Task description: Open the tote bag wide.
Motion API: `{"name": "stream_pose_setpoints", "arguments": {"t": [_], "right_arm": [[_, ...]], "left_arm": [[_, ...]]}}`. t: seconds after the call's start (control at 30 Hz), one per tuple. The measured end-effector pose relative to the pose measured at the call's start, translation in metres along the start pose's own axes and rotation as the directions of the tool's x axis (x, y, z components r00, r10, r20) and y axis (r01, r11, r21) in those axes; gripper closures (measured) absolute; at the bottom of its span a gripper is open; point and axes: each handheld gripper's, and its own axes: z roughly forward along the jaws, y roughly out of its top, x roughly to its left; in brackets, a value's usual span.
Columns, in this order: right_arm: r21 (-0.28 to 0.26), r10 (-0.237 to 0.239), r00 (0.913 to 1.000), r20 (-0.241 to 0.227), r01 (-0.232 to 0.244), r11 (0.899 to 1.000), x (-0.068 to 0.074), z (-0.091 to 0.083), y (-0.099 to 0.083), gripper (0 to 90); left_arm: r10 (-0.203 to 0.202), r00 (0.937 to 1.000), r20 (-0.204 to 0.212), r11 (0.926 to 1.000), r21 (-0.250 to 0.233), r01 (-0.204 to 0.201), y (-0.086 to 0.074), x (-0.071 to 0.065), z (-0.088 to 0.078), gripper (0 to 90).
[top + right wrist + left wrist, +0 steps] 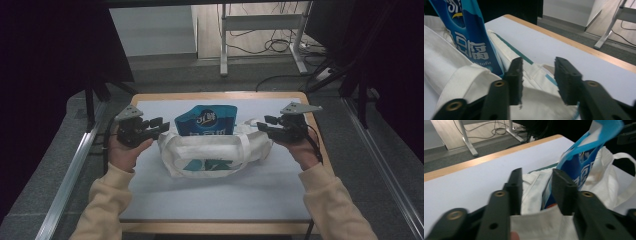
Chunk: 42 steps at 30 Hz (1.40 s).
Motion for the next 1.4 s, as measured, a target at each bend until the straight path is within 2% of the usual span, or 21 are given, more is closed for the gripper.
{"name": "stream_pose_setpoints", "arguments": {"t": [0.17, 0.23, 0.43, 0.67, 0.97, 1.23, 1.4], "right_arm": [[0.039, -0.042, 0.9990, -0.014, 0.042, 0.998, 0.008, 0.015, 0.003, 75.2], [0.050, -0.047, 0.9986, -0.022, 0.048, 0.998, 0.010, 0.018, 0.003, 79.3], [0.086, -0.057, 0.9973, -0.047, 0.061, 0.994, 0.015, 0.027, -0.008, 82.4], [0.095, -0.052, 0.9965, -0.065, 0.058, 0.994, 0.019, 0.029, -0.020, 84.5], [0.097, -0.053, 0.9949, -0.086, 0.062, 0.993, 0.026, 0.027, -0.035, 86.7], [0.115, -0.038, 0.9930, -0.111, 0.051, 0.992, 0.033, 0.031, -0.057, 87.2], [0.158, -0.025, 0.9924, -0.120, 0.044, 0.986, 0.035, 0.039, -0.077, 88.0]], "left_arm": [[0.027, 0.9990, 0.037, 0.9981, 0.055, -0.029, -0.005, 0.000, 0.015, 86.4], [0.034, 0.9983, 0.048, 0.9968, 0.071, -0.037, -0.009, -0.002, 0.019, 88.4], [0.019, 0.9969, 0.077, 0.9963, 0.082, -0.025, -0.020, -0.001, 0.024, 89.3], [0.005, 0.9957, 0.093, 0.9927, 0.120, -0.016, -0.037, 0.000, 0.027, 89.6], [0.014, 0.9956, 0.092, 0.9883, 0.150, -0.028, -0.062, -0.006, 0.019, 89.8], [-0.011, 0.9954, 0.095, 0.9824, 0.187, -0.007, -0.083, -0.005, 0.024, 89.8], [-0.005, 0.9962, 0.087, 0.9780, 0.208, -0.014, -0.092, -0.008, 0.028, 89.8]]}}
